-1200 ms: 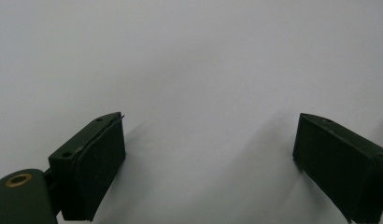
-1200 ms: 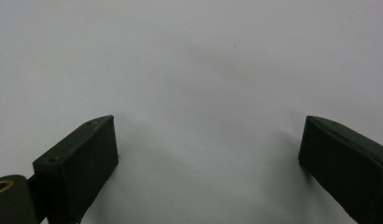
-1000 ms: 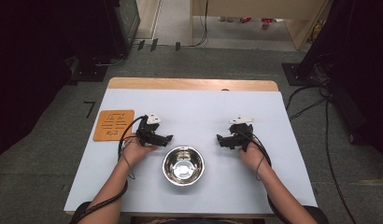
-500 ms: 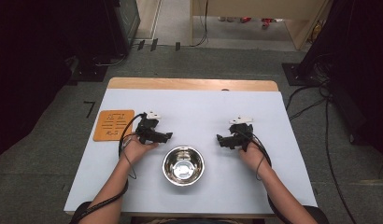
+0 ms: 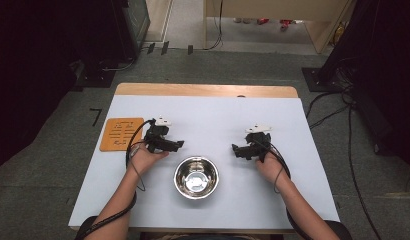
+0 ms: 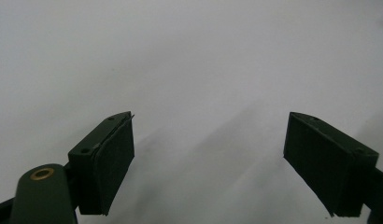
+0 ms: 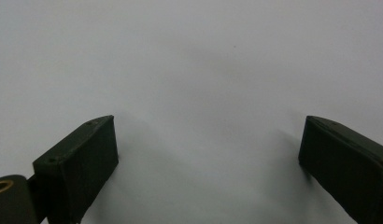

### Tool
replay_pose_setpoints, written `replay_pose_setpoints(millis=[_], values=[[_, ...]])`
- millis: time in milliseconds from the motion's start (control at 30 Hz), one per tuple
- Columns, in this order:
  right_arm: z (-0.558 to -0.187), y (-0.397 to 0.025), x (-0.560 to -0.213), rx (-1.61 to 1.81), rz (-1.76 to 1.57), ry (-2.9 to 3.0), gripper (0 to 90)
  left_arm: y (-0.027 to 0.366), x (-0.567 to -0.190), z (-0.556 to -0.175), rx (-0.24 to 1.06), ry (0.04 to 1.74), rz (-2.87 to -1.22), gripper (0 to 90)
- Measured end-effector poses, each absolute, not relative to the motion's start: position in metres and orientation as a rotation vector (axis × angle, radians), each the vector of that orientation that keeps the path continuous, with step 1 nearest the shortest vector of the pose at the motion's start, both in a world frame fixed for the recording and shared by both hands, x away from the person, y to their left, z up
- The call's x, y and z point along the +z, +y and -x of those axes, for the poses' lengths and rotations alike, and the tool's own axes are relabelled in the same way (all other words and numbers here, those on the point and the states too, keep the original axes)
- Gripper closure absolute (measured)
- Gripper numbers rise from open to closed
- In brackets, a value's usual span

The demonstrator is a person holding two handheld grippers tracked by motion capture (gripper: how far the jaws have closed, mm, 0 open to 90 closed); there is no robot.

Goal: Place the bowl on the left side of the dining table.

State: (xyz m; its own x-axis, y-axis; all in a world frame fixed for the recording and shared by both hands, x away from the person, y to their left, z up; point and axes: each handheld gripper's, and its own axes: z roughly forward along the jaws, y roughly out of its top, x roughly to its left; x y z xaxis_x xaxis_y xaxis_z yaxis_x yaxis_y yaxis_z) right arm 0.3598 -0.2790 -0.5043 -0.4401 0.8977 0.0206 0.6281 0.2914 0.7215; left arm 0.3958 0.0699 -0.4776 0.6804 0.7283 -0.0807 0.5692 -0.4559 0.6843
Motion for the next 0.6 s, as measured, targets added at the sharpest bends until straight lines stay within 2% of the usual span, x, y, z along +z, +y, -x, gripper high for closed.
replay_pose_setpoints(millis=[600], values=[[-0.3597,-0.2789,-0.5041,0.944,-1.373,2.176,4.5,0.0673,-0.4706,-0.3903,0.257,0.948,-2.241,17.1]])
